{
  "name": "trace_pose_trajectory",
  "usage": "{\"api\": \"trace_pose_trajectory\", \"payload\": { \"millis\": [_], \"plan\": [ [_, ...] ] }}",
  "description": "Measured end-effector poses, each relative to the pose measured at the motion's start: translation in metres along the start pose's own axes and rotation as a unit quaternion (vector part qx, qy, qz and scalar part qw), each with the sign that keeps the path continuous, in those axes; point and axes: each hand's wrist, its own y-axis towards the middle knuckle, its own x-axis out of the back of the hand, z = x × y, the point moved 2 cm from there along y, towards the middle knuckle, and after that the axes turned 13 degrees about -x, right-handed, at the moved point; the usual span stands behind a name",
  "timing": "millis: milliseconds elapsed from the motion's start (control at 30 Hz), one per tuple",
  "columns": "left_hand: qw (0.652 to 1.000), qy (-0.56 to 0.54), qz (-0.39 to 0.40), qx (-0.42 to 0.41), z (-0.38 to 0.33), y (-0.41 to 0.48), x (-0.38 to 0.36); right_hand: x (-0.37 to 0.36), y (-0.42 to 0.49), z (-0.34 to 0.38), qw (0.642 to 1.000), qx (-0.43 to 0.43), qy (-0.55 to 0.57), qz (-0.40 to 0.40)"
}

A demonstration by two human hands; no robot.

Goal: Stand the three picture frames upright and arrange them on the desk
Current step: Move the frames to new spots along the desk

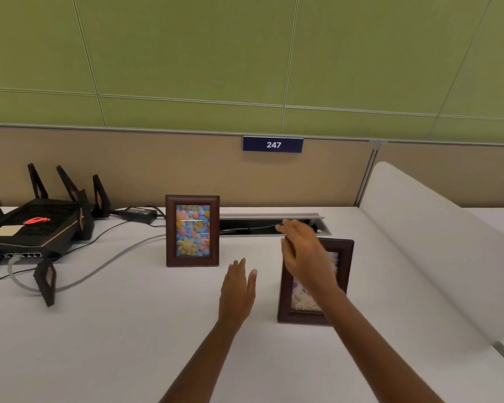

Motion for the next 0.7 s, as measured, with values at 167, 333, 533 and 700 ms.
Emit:
{"api": "trace_pose_trajectory", "payload": {
  "millis": [167,333,533,700],
  "plan": [
    [0.998,-0.044,-0.054,-0.010,-0.037,0.001,-0.023,0.047,0.015,-0.066,0.996,-0.053,-0.019,-0.068],
    [0.998,-0.032,-0.045,-0.002,-0.048,-0.004,-0.041,0.043,-0.001,-0.134,0.976,-0.198,0.083,-0.039],
    [0.996,-0.065,-0.062,0.012,-0.043,-0.012,-0.056,0.006,-0.025,-0.174,0.885,-0.329,0.278,0.180],
    [0.992,-0.097,-0.080,0.032,-0.049,-0.015,-0.062,-0.023,-0.037,-0.183,0.786,-0.365,0.378,0.326]
  ]
}}
